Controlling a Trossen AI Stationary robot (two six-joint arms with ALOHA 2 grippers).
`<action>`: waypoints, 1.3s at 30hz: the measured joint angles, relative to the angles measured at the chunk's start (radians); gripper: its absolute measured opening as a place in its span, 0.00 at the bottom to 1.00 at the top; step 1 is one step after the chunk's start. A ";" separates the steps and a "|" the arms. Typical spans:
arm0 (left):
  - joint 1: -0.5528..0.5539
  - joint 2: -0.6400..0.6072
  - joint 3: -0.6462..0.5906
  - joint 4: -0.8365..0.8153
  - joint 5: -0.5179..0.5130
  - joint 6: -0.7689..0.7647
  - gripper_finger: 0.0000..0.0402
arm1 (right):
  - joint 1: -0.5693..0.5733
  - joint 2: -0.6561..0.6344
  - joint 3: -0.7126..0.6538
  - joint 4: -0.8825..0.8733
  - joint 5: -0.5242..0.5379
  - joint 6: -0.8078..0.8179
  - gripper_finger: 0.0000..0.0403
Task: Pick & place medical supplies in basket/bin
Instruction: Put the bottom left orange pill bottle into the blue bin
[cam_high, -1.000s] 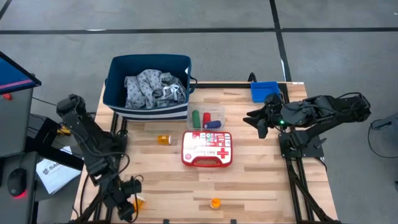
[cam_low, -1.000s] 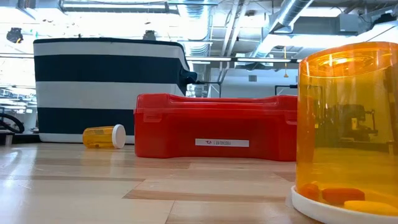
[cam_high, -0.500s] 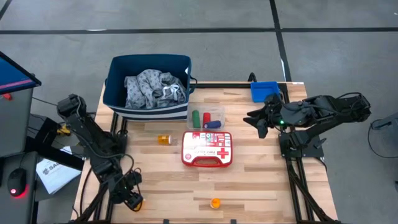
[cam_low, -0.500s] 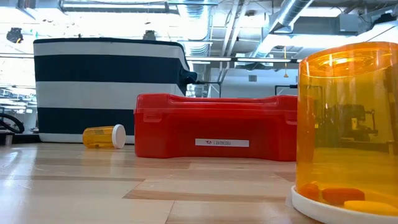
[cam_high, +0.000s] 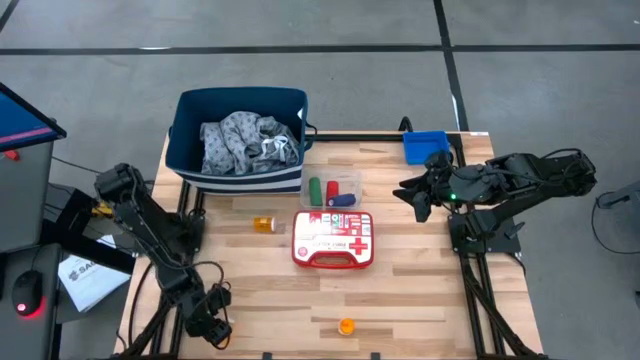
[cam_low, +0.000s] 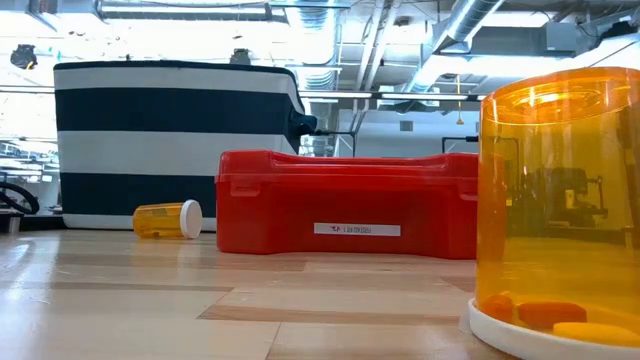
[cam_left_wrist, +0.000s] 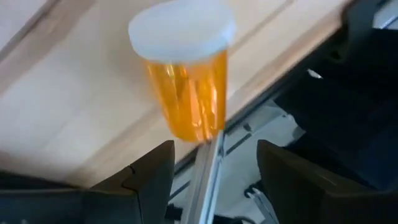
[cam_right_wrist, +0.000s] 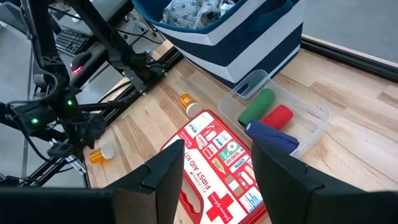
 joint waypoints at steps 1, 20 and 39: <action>0.001 0.015 0.000 0.009 -0.002 0.000 0.54 | 0.000 0.000 0.000 0.000 0.000 0.000 0.45; 0.020 0.149 0.000 0.083 -0.027 -0.021 0.54 | 0.000 0.000 0.000 -0.015 0.000 0.015 0.45; 0.014 0.149 0.000 0.083 -0.017 -0.027 0.42 | 0.000 0.000 0.000 -0.015 0.000 0.014 0.45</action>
